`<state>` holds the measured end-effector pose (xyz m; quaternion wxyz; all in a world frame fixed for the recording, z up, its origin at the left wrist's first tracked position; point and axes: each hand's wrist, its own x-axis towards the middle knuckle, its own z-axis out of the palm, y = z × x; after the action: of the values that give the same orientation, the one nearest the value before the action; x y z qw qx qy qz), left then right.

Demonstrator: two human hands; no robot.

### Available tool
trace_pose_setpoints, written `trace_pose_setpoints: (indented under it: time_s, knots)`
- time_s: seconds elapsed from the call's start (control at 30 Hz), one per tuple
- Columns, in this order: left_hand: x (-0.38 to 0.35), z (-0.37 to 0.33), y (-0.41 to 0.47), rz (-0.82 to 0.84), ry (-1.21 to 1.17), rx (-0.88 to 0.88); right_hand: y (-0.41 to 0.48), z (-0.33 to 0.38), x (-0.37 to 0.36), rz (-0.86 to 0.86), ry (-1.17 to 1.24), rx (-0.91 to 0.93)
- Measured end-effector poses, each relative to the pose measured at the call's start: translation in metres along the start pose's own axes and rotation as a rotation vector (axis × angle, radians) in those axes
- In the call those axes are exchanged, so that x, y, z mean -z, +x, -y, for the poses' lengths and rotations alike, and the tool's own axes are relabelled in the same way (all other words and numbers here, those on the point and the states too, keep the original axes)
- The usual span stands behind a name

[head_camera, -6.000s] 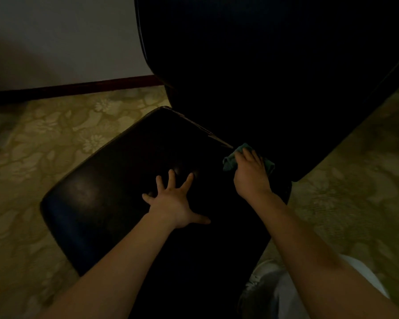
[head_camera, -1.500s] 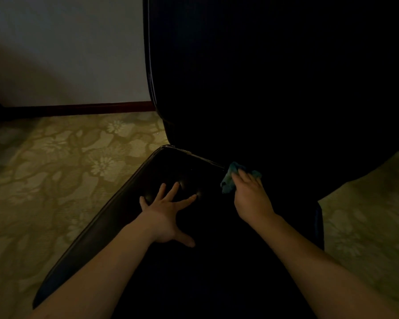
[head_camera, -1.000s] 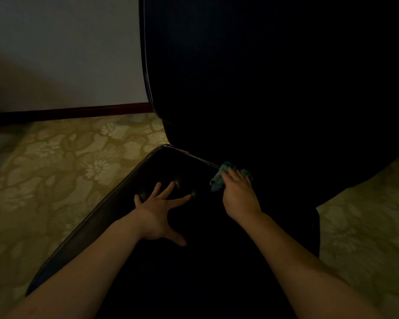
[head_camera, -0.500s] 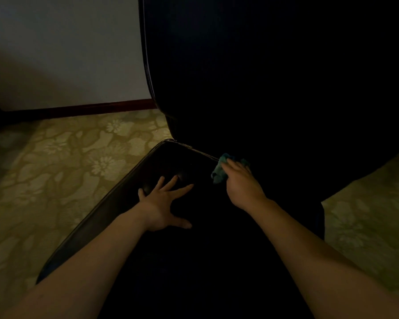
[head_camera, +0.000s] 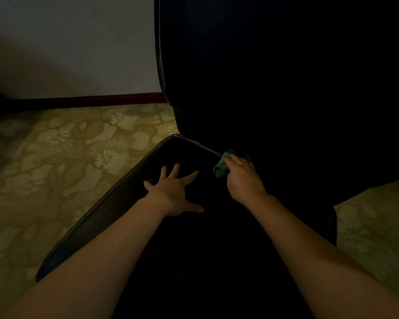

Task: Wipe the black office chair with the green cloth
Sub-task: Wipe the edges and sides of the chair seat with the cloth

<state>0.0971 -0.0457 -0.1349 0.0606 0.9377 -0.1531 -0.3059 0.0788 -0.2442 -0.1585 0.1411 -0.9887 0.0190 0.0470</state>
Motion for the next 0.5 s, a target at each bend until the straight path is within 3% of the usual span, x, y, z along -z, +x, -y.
trace_pose_setpoints:
  time_s: [0.5]
  knots:
    - [-0.004,0.003,-0.005,0.013,-0.010,0.001,0.000,0.004,-0.002,0.017,-0.047,0.002]
